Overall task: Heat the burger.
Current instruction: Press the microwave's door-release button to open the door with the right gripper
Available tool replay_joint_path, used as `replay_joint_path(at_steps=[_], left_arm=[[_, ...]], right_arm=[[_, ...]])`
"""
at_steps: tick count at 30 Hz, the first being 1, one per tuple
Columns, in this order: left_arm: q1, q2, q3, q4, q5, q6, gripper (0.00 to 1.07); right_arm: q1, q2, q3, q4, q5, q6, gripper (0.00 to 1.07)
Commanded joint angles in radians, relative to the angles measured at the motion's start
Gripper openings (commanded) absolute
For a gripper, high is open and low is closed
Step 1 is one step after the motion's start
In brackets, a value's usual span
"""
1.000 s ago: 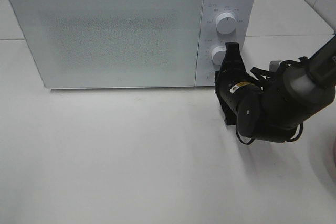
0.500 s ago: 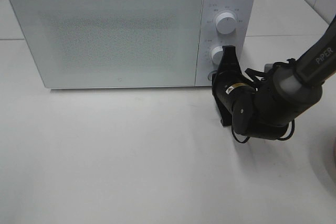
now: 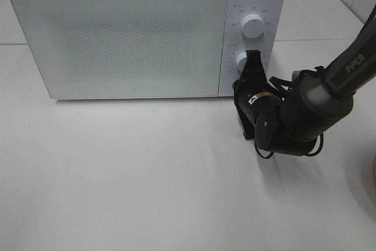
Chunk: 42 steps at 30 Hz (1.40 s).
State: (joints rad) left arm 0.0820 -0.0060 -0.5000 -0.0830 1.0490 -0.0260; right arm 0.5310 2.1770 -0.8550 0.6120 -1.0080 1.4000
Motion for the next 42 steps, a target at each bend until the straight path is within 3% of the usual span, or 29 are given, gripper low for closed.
replay_joint_path(at_steps=[1,8,18,33,42], left_arm=[[-0.003,-0.02,0.001,0.001,-0.015,-0.001,0.9],[-0.003,-0.02,0.001,0.001,-0.015,-0.001,0.9],[-0.003,-0.02,0.001,0.001,-0.015,-0.001,0.9],[-0.003,-0.02,0.001,0.001,-0.015,-0.001,0.9],[-0.003,-0.02,0.001,0.001,-0.015,-0.001,0.9]], right_arm=[[-0.016,-0.008,-0.068,-0.027,-0.144,-0.002,0.0],[-0.016,0.038,-0.157,-0.013,-0.188,-0.012,0.0],[-0.016,0.034,-0.147,-0.023,-0.154,-0.013,0.0],[-0.012,-0.068,-0.024,-0.044,0.072,0.018,0.0],[-0.012,-0.159,0.087,-0.125,0.19,0.016,0.0]])
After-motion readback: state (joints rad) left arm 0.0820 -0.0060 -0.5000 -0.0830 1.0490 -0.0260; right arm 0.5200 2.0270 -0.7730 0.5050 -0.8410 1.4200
